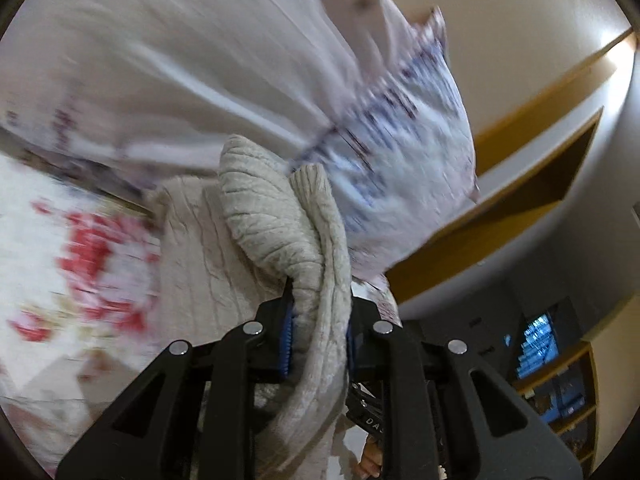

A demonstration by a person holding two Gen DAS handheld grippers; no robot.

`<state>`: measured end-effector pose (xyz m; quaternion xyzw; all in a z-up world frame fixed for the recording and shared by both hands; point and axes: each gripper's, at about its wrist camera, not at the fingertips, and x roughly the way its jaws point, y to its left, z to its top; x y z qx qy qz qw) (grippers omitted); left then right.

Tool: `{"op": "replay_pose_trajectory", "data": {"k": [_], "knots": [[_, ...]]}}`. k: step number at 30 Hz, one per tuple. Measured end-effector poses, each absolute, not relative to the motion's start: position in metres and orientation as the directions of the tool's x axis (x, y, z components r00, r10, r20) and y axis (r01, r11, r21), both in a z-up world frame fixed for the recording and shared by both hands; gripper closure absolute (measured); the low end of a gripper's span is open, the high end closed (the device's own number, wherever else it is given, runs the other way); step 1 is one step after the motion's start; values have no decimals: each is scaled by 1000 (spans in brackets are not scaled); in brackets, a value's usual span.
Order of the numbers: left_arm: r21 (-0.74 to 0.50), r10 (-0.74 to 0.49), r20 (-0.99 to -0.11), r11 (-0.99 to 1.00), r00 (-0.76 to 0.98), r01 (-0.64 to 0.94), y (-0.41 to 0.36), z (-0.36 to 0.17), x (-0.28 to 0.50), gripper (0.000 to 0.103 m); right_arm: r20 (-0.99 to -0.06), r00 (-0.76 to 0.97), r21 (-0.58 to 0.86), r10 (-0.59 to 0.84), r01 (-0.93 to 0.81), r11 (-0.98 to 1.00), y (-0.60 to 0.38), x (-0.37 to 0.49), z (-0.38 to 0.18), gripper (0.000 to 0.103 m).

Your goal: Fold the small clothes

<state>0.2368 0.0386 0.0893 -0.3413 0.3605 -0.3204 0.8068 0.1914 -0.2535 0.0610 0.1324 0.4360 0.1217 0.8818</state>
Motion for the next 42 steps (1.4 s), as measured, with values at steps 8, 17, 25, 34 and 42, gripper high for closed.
{"op": "replay_pose_trajectory", "data": {"k": [8, 17, 25, 34, 42], "knots": [[-782, -813, -402, 544, 421, 303, -68, 60, 243, 84, -723, 636, 368, 270, 25, 929, -319, 171, 60, 56], [-784, -877, -384, 475, 287, 401, -105, 60, 229, 29, -673, 616, 574, 410, 85, 814, -366, 170, 63, 56], [-636, -657, -541, 728, 525, 256, -16, 64, 225, 23, -645, 451, 732, 617, 133, 668, -364, 196, 46, 41], [-640, -658, -638, 742, 400, 200, -17, 21, 237, 33, -660, 402, 735, 634, 170, 657, -351, 220, 18, 59], [-674, -684, -627, 717, 373, 181, -16, 10, 238, 27, -648, 481, 714, 591, 114, 691, -346, 236, 19, 86]]}}
